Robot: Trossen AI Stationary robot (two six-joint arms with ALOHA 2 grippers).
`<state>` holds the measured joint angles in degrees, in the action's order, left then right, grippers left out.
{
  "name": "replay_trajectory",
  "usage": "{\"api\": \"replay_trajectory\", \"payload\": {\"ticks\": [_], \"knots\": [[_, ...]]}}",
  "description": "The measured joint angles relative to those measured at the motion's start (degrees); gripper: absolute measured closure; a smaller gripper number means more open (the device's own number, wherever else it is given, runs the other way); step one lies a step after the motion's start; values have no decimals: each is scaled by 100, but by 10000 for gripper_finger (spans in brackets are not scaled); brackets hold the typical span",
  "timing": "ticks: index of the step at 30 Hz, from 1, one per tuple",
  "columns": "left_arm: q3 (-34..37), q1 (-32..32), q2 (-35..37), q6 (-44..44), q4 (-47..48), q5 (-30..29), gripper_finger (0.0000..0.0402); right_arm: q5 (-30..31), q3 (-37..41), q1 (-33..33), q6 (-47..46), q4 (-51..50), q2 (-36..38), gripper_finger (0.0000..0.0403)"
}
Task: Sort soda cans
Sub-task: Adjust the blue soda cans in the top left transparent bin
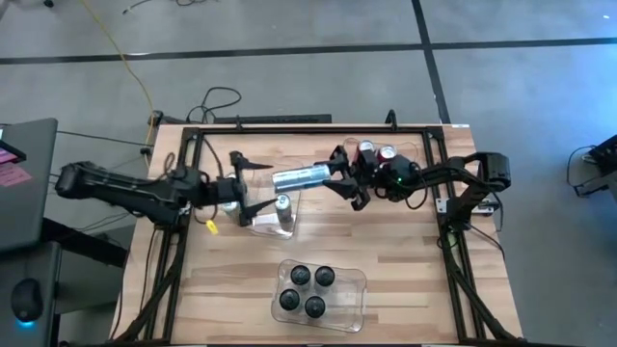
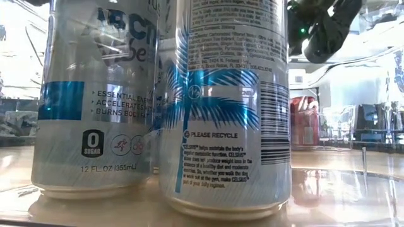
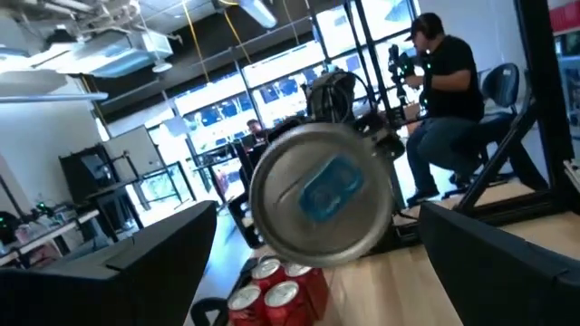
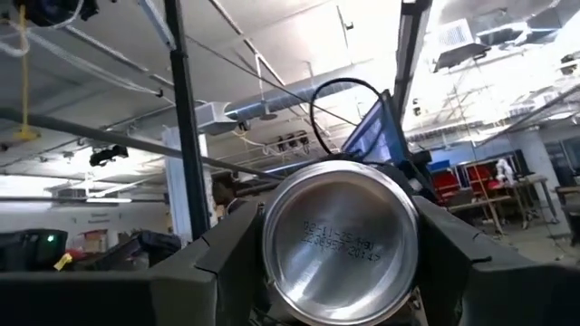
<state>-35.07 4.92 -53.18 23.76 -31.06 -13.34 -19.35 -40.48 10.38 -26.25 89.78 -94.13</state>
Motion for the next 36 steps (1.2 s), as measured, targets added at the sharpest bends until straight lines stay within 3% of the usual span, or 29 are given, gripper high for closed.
{"api": "replay_trajectory", "payload": {"ticks": [6, 16, 21, 27, 32, 36], "knots": [[9, -1, -619, -134, -762, -38, 22, -22, -14, -122, 237, 2, 0, 177], [7, -5, -679, -376, -1101, 94, 32, -24, -14, -86, 282, -36, 0, 177], [7, -12, -679, -427, -1099, 90, 73, -81, -14, -63, 295, -44, 0, 177], [7, -10, -677, -343, -1110, 85, 168, -160, -14, -5, 276, -60, 0, 177], [-40, -7, -591, -356, -928, -40, 171, -216, -20, 34, 263, -203, 9, 177], [-170, 3, -398, -428, -416, -114, 171, -221, -29, 66, 287, -391, 9, 138]]}}
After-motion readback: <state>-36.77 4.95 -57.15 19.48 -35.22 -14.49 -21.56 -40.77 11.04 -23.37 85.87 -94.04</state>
